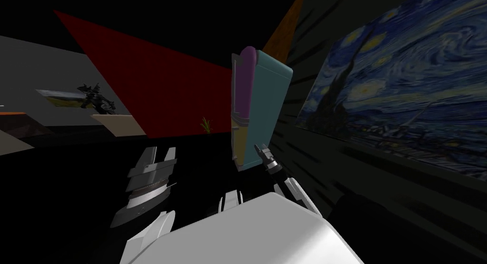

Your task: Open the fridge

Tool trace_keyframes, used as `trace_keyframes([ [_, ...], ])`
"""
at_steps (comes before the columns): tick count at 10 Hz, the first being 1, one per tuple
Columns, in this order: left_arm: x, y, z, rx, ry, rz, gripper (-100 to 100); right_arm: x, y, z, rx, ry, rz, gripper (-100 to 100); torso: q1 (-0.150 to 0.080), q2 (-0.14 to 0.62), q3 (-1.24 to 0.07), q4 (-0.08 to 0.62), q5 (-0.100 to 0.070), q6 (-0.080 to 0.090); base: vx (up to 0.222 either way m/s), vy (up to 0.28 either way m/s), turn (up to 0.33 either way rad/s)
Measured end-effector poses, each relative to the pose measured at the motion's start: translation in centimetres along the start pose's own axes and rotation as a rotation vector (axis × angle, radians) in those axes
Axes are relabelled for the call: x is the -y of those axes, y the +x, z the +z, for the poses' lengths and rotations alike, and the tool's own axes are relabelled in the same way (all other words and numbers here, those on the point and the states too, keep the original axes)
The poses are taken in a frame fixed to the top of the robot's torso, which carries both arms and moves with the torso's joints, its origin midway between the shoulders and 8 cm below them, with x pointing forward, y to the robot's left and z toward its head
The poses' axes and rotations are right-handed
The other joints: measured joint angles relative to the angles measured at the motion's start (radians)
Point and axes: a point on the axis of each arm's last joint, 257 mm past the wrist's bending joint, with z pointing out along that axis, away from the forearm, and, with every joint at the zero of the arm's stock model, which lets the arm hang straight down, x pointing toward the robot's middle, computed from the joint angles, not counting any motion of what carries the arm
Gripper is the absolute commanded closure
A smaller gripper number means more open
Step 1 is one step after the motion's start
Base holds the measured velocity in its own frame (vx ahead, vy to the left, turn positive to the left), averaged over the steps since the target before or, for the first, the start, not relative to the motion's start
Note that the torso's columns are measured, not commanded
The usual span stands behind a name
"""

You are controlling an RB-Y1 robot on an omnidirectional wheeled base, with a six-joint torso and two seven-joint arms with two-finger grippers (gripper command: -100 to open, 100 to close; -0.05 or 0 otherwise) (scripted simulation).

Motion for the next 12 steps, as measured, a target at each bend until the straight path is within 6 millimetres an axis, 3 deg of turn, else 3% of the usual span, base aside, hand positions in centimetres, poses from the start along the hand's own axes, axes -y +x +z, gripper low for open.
trace_keyframes([
  [12,0.0,0.0,0.0,0.0,0.0,0.0,0,5.1,2.0,-1.2,-0.154,0.102,-0.534,-100,0.0,0.001,0.0,0.0,0.0,0.0,0.084,0.058,0.062],
])
